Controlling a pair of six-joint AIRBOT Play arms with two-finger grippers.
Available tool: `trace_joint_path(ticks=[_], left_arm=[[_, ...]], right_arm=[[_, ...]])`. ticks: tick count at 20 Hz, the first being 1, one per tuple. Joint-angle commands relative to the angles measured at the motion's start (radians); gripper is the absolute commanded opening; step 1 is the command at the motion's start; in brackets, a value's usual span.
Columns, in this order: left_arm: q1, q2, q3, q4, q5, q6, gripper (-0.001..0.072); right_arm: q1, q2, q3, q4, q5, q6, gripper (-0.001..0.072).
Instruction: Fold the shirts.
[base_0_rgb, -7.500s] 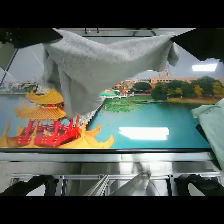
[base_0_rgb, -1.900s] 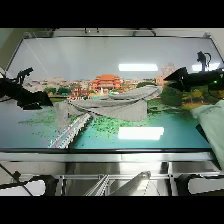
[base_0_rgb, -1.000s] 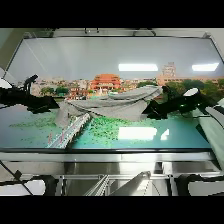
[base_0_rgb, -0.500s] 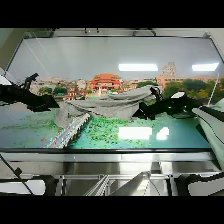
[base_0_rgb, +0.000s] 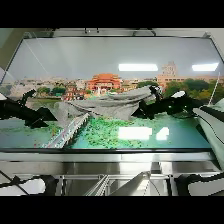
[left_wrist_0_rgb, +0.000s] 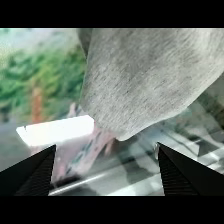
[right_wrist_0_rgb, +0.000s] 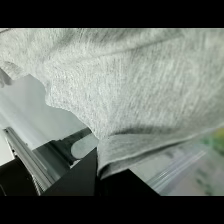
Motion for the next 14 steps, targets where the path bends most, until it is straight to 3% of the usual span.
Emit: trace_joint_path(ticks=[1,6,7,8,9,10,11,14], left_arm=[[0.020,0.018,-0.091,-0.132,0.095,0.095,0.0692],[0.027,-0.090,-0.058,-0.270,0.064,0.166,0.0690],[0.027,-0.090,-0.044,-0.280,0.048,0.167,0.0593],[0.027,-0.090,-0.024,-0.278,0.025,0.167,0.0364],[0.027,-0.090,-0.002,-0.278,-0.006,0.166,0.0203],[0.027,-0.088,0.016,-0.280,-0.040,0.164,0.0110],[0.027,-0.076,0.027,-0.278,-0.061,0.164,0.0025],[0.027,-0.011,0.026,-0.276,-0.079,0.161,0.0010]], right_arm=[[0.001,0.001,0.001,-0.003,0.003,-0.003,0.0016],[0.001,0.001,0.001,-0.003,0.025,-0.003,0.0016],[0.001,0.001,0.001,-0.003,0.025,-0.003,0.0016],[0.001,0.001,0.001,-0.003,0.025,-0.003,0.0016],[0.001,0.001,0.001,-0.003,0.027,-0.003,0.0016],[0.001,0.001,0.001,-0.003,0.029,-0.003,0.0016],[0.001,0.001,0.001,-0.003,0.034,-0.003,0.0016],[0.000,0.003,0.001,0.006,0.075,-0.003,0.0016]])
